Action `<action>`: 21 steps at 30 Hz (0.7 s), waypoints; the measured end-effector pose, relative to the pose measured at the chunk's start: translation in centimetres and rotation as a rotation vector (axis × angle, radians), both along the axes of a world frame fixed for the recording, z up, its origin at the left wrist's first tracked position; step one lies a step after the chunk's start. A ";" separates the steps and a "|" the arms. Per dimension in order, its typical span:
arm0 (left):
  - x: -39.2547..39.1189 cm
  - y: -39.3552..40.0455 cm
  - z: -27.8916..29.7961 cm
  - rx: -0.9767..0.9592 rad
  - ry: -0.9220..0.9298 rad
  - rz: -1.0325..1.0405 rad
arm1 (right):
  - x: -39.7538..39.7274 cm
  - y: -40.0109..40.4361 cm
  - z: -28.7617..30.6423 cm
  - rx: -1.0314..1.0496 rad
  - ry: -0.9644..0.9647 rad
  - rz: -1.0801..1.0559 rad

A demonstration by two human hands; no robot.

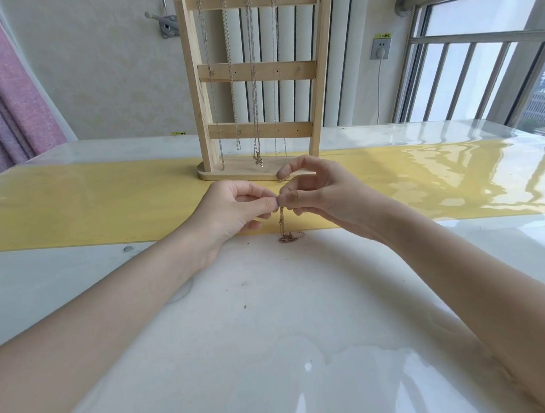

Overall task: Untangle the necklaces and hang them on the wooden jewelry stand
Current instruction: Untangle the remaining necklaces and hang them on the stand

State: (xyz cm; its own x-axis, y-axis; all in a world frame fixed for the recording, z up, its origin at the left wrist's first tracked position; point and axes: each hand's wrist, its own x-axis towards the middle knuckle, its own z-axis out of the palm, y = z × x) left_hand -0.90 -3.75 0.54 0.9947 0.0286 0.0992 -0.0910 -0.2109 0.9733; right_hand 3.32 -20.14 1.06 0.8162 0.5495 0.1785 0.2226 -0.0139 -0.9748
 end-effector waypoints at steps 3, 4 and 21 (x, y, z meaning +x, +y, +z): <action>-0.1 0.2 0.1 -0.021 0.003 -0.052 | 0.0 -0.2 0.3 0.030 0.055 0.034; -0.2 0.1 0.1 -0.020 0.009 -0.067 | 0.0 -0.2 0.4 0.034 0.077 0.049; -0.2 -0.8 -0.5 -0.014 0.019 0.009 | -0.9 0.7 0.3 -0.271 -0.167 -0.044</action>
State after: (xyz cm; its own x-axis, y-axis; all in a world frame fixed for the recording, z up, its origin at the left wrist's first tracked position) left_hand -1.06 -4.57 0.00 0.9961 0.0387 0.0796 -0.0705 -0.1979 0.9777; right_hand 2.41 -19.39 1.37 0.8119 0.5603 0.1637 0.3725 -0.2813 -0.8844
